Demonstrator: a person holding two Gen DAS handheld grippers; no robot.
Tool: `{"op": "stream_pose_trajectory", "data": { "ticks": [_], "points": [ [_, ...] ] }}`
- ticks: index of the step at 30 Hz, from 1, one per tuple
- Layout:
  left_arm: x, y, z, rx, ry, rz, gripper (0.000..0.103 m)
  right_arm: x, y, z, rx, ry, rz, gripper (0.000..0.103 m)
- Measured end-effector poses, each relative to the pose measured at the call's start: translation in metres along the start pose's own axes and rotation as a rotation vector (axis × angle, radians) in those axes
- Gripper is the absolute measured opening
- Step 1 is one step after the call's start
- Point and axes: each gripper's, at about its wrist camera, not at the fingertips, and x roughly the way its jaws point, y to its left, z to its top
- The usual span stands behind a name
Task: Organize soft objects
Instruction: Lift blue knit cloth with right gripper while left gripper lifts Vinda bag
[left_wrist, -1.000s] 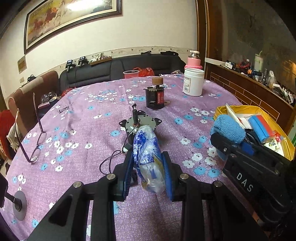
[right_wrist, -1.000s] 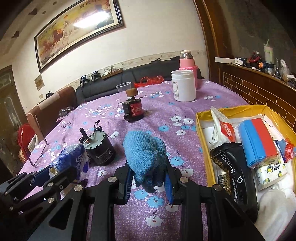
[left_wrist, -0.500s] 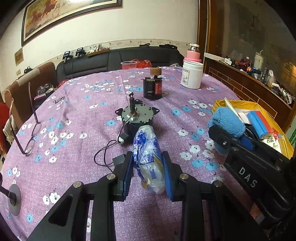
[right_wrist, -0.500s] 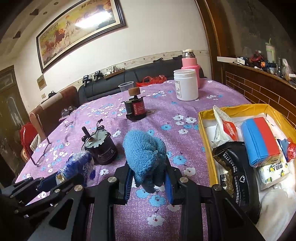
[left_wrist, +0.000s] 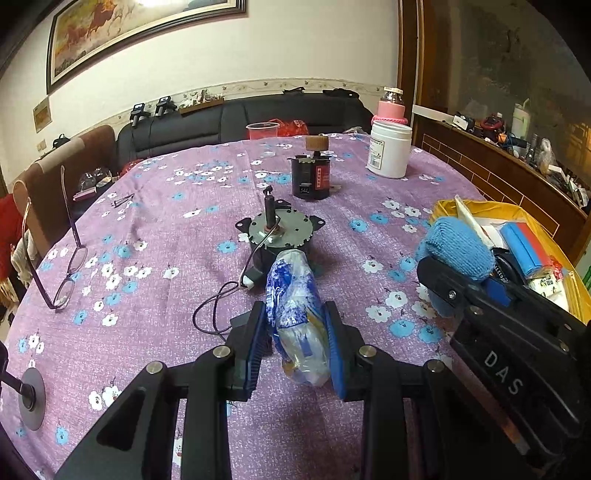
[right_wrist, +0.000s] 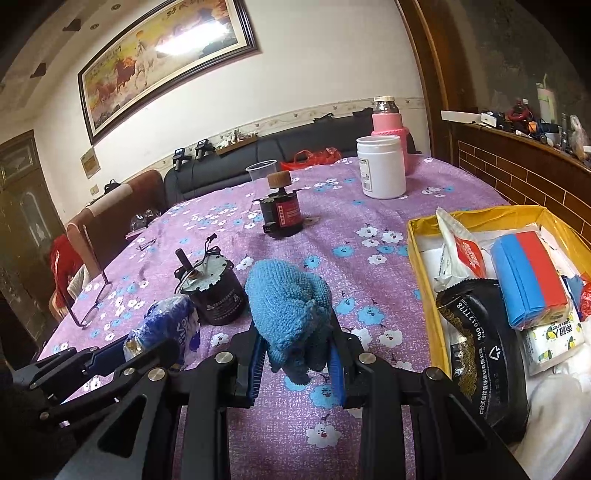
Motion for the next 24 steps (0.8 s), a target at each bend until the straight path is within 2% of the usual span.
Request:
{"op": "stream_pose_trajectory", "data": {
  "ticks": [14,24],
  "points": [
    [-0.007,-0.001,0.001,0.006,-0.033,0.009,0.029,-0.004,-0.004,0.002,0.022,-0.017,-0.037,0.032],
    [-0.012,-0.001,0.001,0.0,-0.055,-0.001,0.029,-0.04,-0.006,0.003,0.054,-0.052,-0.049,0.032]
  ]
}}
